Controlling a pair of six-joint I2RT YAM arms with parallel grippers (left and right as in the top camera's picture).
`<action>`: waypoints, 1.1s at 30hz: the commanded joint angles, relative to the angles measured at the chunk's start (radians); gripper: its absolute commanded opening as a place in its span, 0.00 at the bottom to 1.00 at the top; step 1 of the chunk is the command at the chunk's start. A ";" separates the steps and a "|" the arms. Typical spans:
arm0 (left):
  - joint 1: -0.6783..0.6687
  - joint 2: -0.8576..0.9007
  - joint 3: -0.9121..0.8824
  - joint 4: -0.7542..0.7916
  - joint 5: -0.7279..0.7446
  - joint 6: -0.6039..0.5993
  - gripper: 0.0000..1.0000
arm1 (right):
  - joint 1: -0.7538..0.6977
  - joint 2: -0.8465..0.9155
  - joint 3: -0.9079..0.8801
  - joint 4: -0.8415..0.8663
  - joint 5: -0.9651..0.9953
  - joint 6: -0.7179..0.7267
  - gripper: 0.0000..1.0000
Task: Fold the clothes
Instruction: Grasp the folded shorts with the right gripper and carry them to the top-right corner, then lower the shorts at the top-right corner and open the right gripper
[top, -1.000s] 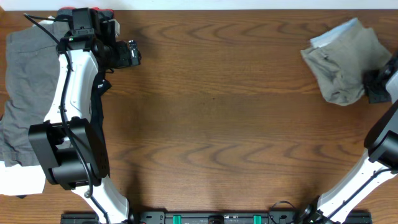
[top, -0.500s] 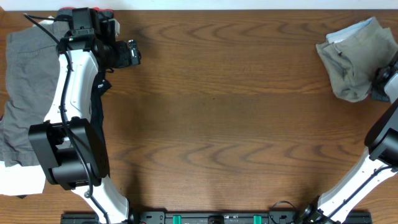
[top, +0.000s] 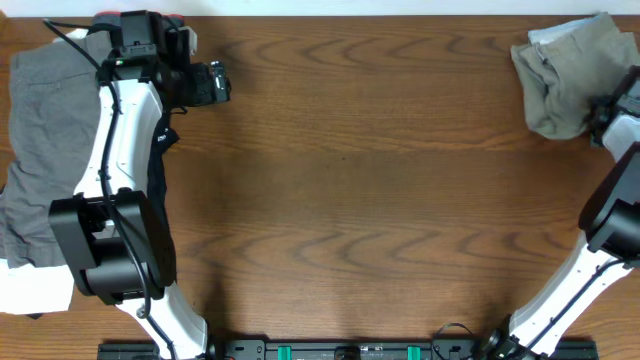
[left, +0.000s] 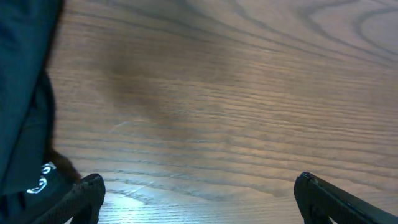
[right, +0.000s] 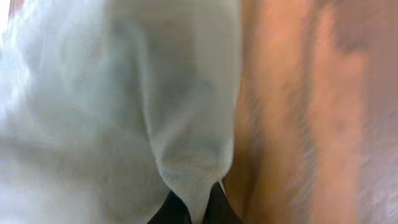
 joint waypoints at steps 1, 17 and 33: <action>-0.017 0.016 -0.015 0.007 0.008 -0.001 0.98 | 0.070 0.013 -0.007 -0.009 -0.044 -0.125 0.01; -0.024 0.016 -0.015 0.037 0.008 -0.001 0.98 | 0.096 0.013 -0.007 -0.057 -0.069 -0.392 0.04; -0.024 0.016 -0.015 0.063 0.008 -0.001 0.98 | 0.094 0.013 -0.007 0.057 -0.073 -0.484 0.09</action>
